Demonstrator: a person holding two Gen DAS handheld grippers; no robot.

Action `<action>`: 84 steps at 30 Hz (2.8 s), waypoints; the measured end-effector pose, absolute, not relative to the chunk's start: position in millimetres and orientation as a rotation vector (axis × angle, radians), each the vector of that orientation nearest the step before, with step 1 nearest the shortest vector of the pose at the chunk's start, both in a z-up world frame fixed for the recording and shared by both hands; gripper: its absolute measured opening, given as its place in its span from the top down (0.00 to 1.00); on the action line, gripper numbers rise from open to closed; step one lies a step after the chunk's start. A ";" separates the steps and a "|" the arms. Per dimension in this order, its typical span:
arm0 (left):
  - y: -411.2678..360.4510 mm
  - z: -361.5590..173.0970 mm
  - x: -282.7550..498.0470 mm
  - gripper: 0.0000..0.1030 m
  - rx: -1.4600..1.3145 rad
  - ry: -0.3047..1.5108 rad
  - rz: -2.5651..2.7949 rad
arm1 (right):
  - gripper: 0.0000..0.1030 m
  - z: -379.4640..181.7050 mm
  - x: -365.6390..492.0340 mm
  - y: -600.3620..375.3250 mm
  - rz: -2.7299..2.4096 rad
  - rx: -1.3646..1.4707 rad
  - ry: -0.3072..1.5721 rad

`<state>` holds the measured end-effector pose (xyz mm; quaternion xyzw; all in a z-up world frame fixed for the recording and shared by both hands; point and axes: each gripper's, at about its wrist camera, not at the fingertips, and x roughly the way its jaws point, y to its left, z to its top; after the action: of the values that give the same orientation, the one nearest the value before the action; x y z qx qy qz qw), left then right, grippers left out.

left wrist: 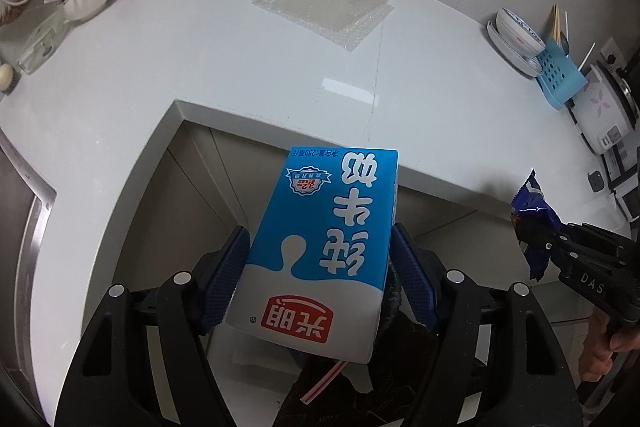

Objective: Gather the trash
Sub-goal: 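Carry the milk carton and blue wrapper down over the wastebasket, then open the left tool to drop the milk carton into the wastebasket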

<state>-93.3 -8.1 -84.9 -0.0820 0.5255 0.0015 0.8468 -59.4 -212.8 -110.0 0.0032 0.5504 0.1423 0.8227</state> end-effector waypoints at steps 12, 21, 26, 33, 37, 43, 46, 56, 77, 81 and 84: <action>-22.3 -123.9 -95.4 0.33 -0.190 1.155 -0.006 | 0.78 -150.7 -71.6 -201.1 0.315 -0.016 1.191; -28.3 -164.8 -89.9 0.33 -0.203 1.175 -0.001 | 0.78 -189.2 -65.9 -198.7 0.316 -0.025 1.237; -32.7 -187.9 -88.5 0.33 -0.179 1.195 0.013 | 0.78 -209.6 -61.8 -197.5 0.312 -0.027 1.268; -40.6 -211.5 -83.6 0.33 -0.154 1.213 0.001 | 0.78 -234.4 -59.1 -198.6 0.321 -0.035 1.291; -47.9 -226.2 -85.2 0.33 -0.123 1.233 -0.005 | 0.78 -248.5 -60.5 -203.3 0.312 -0.028 1.311; -59.8 -237.5 -82.0 0.33 -0.093 1.253 -0.035 | 0.78 -259.0 -56.2 -202.3 0.297 -0.016 1.335; -63.5 -245.8 -76.8 0.33 -0.086 1.266 -0.046 | 0.78 -260.6 -54.9 -204.5 0.288 -0.015 1.340; -73.1 -249.8 -73.2 0.14 -0.074 1.242 -0.088 | 0.78 -259.8 -56.5 -204.3 0.271 -0.015 1.342; -14.6 -241.3 -95.4 0.06 -0.158 1.227 0.038 | 0.78 -282.0 -54.5 -172.6 0.353 -0.098 1.371; -7.9 -243.3 -98.7 0.06 -0.172 1.228 0.055 | 0.78 -289.7 -51.1 -164.9 0.365 -0.108 1.385; -5.2 -242.9 -99.3 0.06 -0.181 1.228 0.058 | 0.76 -296.9 -48.5 -162.6 0.360 -0.121 1.404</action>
<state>-99.3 -5.2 -242.9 -0.0847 0.5754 0.0273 0.8130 -48.5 -162.6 -296.9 -0.0551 0.6416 0.1644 0.7472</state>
